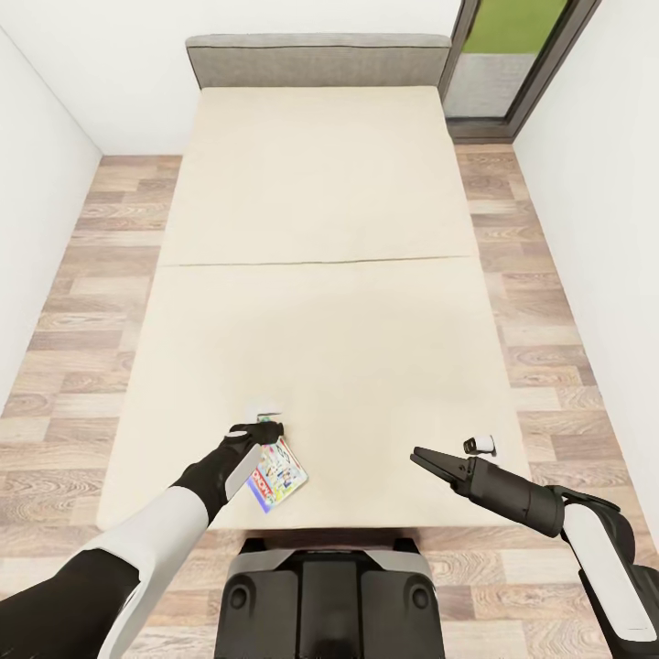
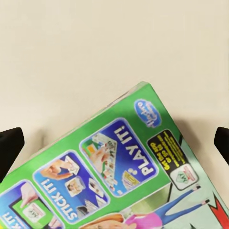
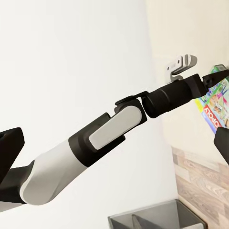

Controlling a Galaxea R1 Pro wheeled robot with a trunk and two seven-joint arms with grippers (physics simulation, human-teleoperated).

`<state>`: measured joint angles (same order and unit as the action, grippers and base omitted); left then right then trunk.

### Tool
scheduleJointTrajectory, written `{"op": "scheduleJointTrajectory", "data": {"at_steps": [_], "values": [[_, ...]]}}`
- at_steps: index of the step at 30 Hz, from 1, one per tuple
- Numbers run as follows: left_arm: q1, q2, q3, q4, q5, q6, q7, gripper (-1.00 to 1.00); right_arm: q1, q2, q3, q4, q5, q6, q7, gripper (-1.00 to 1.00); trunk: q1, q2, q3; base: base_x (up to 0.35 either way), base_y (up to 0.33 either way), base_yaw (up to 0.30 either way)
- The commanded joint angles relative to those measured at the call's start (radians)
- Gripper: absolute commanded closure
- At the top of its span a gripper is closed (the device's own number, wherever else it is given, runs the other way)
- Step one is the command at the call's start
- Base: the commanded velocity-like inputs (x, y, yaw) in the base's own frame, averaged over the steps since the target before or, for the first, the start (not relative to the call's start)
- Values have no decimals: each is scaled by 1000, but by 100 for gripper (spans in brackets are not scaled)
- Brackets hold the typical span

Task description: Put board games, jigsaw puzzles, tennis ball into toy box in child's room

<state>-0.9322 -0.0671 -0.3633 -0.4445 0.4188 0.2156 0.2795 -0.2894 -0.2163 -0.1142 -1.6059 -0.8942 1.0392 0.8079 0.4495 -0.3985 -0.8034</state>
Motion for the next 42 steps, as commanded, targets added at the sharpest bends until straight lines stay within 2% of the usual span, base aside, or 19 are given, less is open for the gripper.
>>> {"op": "scheduleJointTrajectory", "data": {"at_steps": [1,16,42], "values": [[0,1,-8,-2,9,4,9,-100,0,0,-1,0,4,4,5,-100,1,-2,-3,0,0,0],[0,1,-8,-4,9,4,9,-100,0,0,-1,0,4,4,5,-100,1,-2,-25,0,0,0],[0,0,-10,-8,9,4,9,-100,0,0,-1,1,4,3,2,-100,1,-2,-26,-55,-32,0]]}}
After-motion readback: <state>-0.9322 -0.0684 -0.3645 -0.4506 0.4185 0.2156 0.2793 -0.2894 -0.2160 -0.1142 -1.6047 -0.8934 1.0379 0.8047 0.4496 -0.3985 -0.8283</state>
